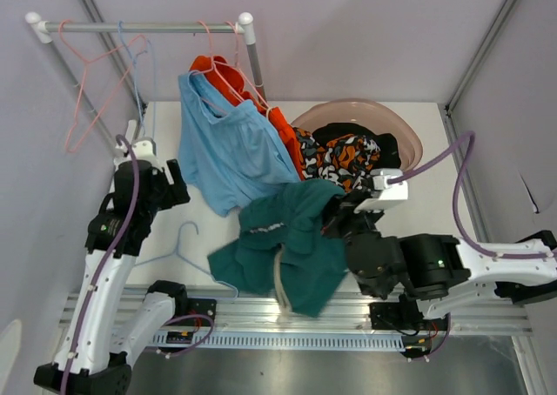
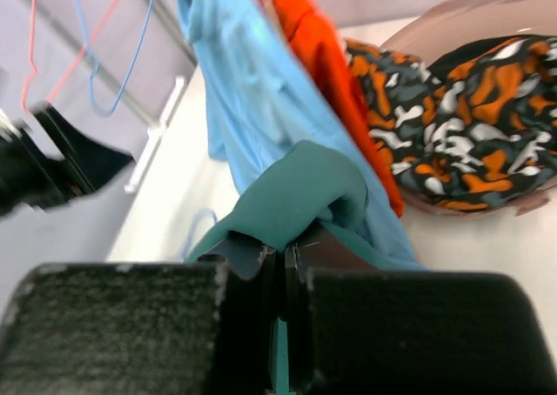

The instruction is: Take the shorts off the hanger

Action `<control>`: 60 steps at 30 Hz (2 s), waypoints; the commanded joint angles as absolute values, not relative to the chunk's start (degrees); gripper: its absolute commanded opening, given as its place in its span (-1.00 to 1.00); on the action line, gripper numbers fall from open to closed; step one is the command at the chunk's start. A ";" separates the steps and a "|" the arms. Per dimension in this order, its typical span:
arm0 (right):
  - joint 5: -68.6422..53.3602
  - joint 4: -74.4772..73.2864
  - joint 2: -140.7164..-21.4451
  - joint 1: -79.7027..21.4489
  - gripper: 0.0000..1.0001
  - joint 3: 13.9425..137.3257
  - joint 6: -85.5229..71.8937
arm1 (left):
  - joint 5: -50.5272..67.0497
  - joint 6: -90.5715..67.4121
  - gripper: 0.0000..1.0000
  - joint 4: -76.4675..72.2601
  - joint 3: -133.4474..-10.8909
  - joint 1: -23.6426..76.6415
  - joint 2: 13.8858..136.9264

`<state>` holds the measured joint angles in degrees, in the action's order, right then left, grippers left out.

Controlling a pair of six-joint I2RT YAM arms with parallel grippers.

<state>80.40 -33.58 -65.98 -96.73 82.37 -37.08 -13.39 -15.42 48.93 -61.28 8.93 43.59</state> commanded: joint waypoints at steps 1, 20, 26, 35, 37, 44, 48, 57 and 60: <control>100.72 -34.80 -62.59 -95.55 -1.00 79.37 -38.76 | -11.55 -14.86 0.66 48.61 -56.10 7.83 47.62; 100.55 -82.19 -87.28 -70.14 -1.00 149.98 -44.63 | -1.93 -18.81 0.54 48.96 -56.78 6.59 54.41; 78.23 12.87 -89.22 -64.85 -1.00 122.78 44.47 | -0.97 -18.55 0.55 47.37 -57.22 6.59 50.80; 55.48 9.12 -102.31 -52.93 -1.00 150.65 53.87 | -0.27 -16.88 0.54 46.14 -54.32 6.59 47.64; 49.15 7.91 -101.78 -48.54 -1.00 150.30 47.49 | 1.93 -16.87 0.54 46.06 -54.05 6.59 47.11; 44.21 4.14 -100.02 -26.13 -1.00 133.04 24.38 | 1.67 -15.64 0.54 48.16 -54.49 6.59 45.18; 37.72 -2.09 -97.39 -15.04 -1.00 119.20 7.77 | 1.23 -16.61 0.54 48.78 -54.31 6.59 44.03; 13.74 -2.63 -88.07 -13.01 -1.00 86.06 -9.83 | -3.89 -22.66 0.75 50.10 -53.88 5.80 54.39; 5.20 -3.87 -87.63 -14.32 -0.43 79.92 -12.83 | -2.73 -27.48 0.75 48.87 -52.39 5.19 57.74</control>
<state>18.48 -6.55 -93.49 -12.88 82.91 -5.89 -3.31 -21.34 49.80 -53.65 6.07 56.34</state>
